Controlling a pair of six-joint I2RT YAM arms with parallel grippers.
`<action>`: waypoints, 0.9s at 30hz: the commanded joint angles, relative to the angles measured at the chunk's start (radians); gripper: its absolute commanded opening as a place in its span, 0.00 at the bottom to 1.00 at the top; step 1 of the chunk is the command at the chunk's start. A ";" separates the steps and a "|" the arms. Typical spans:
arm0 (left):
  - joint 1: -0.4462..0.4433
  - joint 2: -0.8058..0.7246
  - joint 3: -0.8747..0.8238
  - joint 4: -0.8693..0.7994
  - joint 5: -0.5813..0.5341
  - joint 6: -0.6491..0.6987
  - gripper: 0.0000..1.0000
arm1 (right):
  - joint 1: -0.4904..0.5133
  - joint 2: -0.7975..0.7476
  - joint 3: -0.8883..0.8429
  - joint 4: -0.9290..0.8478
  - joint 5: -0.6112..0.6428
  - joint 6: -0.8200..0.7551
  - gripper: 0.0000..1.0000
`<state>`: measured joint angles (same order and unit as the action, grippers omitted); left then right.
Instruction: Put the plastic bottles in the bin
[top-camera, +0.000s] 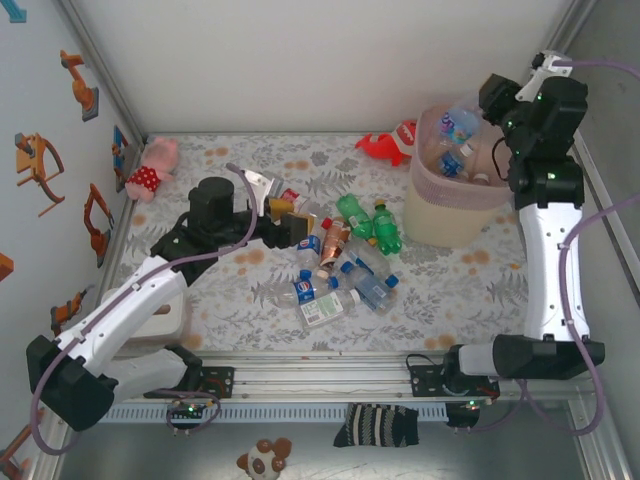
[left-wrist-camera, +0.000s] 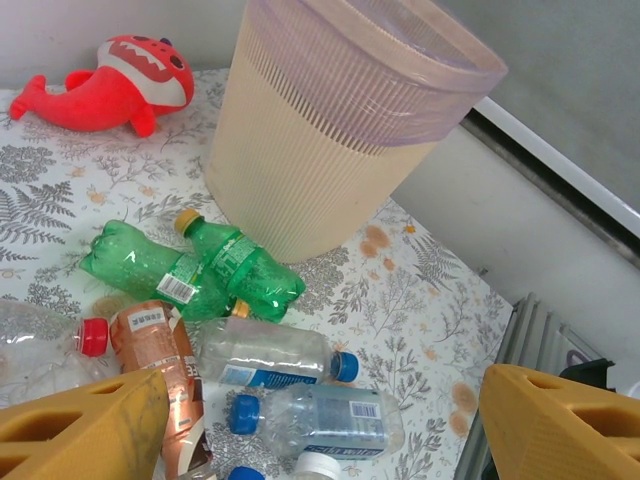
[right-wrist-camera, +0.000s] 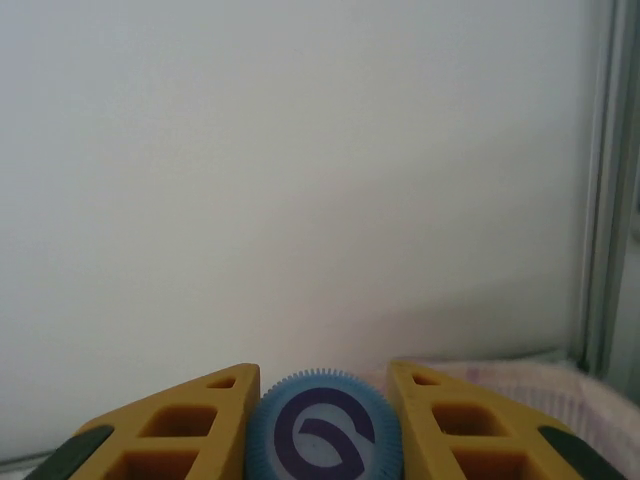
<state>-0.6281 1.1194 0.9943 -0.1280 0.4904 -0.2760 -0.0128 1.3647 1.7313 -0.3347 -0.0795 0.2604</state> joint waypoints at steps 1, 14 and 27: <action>0.008 -0.019 -0.011 0.001 0.000 0.017 0.81 | -0.003 0.023 -0.030 0.144 -0.083 -0.376 0.26; 0.044 0.026 -0.010 0.032 0.037 0.017 0.81 | 0.006 0.181 -0.027 0.014 -0.173 -1.196 0.12; 0.088 0.082 -0.003 0.056 0.102 -0.002 0.81 | 0.011 0.373 0.010 -0.114 -0.063 -1.472 0.11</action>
<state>-0.5468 1.1976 0.9916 -0.0971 0.5556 -0.2768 -0.0059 1.7271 1.7161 -0.4267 -0.1822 -1.1217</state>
